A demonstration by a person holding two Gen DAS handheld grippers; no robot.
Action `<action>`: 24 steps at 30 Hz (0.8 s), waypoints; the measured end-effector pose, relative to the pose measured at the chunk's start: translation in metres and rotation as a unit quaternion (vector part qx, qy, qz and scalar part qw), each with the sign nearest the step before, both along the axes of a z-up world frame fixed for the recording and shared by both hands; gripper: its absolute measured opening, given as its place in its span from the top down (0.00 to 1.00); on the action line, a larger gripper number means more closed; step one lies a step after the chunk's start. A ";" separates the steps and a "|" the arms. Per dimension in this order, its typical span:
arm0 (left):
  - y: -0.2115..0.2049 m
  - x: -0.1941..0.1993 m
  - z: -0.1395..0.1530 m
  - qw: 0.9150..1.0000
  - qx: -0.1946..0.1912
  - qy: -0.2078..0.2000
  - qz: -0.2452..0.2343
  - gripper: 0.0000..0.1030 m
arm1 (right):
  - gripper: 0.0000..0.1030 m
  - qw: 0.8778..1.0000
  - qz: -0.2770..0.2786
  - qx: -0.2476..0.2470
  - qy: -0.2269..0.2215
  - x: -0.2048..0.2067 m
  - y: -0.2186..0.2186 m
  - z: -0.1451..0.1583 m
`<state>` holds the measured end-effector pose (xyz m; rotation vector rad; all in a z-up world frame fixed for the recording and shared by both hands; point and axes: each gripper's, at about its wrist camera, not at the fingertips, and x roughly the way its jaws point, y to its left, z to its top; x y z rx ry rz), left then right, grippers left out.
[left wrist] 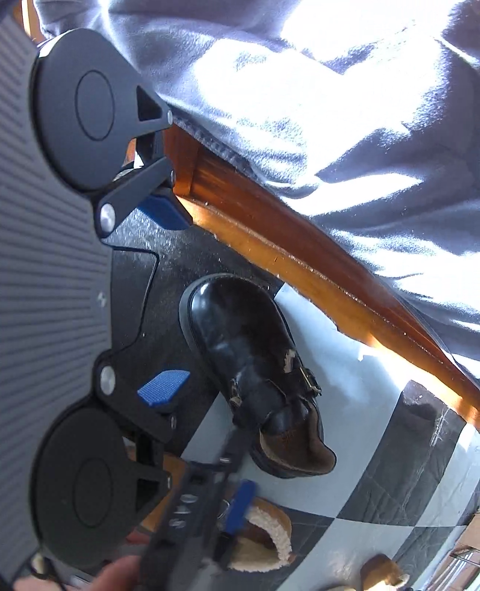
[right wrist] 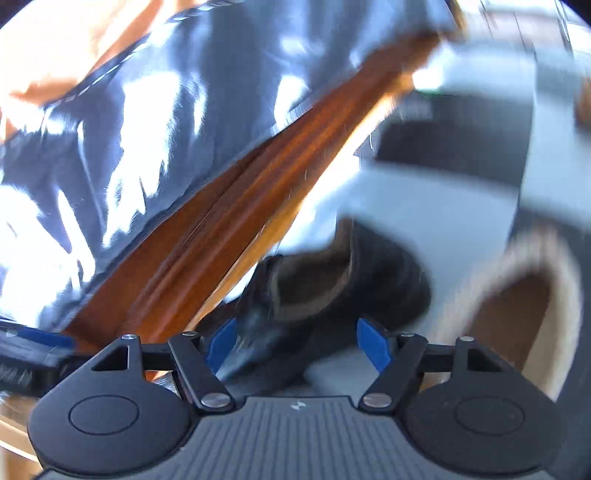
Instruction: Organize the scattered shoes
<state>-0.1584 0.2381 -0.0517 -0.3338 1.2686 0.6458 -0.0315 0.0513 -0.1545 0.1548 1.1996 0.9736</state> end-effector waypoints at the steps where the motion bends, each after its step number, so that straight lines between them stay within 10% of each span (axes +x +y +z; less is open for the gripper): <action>1: 0.002 0.000 -0.001 1.000 -0.006 -0.001 0.004 0.19 | 0.28 1.000 0.007 0.001 0.029 0.004 0.002 -0.010; 12: -0.011 0.001 -0.001 1.000 0.003 0.005 -0.007 0.19 | 0.32 0.999 0.012 -0.024 -0.047 0.022 0.034 -0.023; 18: -0.015 0.006 -0.008 1.000 0.003 0.012 -0.019 0.19 | 0.23 0.999 -0.044 0.003 -0.004 -0.020 -0.053 -0.004; 24: -0.021 0.014 -0.016 1.000 -0.010 0.012 -0.023 0.19 | 0.20 0.992 -0.031 -0.114 -0.044 -0.051 -0.094 -0.022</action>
